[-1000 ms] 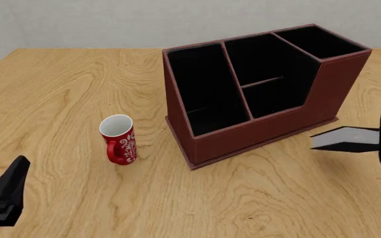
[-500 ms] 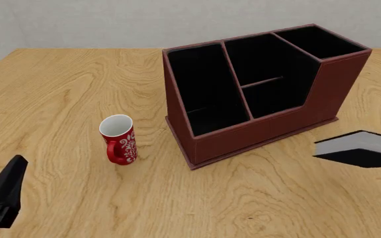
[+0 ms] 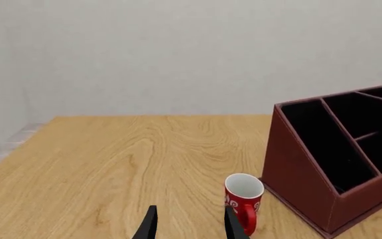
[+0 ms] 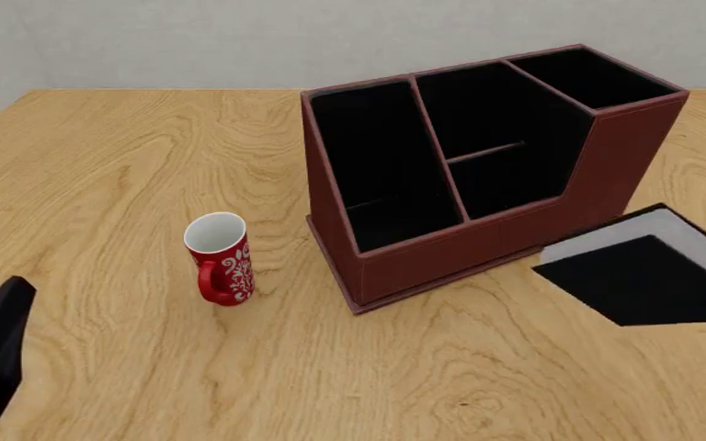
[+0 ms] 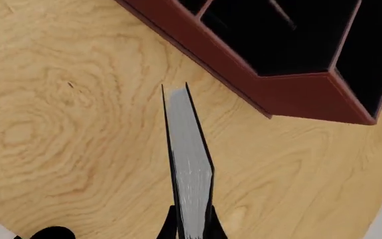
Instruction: Pick up the book and place it in the left compartment of the caddy.
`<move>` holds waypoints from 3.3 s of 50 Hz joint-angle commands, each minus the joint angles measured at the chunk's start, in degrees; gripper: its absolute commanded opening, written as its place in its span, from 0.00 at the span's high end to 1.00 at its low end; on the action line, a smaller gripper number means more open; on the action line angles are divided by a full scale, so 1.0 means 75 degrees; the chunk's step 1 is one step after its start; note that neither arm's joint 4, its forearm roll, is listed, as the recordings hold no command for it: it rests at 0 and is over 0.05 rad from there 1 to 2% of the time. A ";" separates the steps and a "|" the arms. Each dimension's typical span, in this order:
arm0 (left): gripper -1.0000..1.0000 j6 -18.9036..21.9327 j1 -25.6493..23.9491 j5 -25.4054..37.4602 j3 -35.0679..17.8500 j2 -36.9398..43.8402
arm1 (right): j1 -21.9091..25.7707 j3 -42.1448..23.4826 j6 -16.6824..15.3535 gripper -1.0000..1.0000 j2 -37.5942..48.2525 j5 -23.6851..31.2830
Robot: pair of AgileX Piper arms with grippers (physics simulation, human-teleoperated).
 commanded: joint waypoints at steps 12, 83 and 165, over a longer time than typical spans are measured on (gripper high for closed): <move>0.00 -0.0075 0.0582 -0.0265 -0.0242 0.0617 | 0.1658 -0.0952 0.2578 1.00 0.1137 0.0160; 0.00 0.0124 0.0792 0.0240 -0.0160 -0.0078 | 0.2913 -0.4027 0.2526 1.00 0.3663 0.0160; 0.00 -0.0153 0.1110 -0.0187 0.0315 -0.0054 | 0.3059 -0.6183 0.2688 1.00 0.6499 0.0160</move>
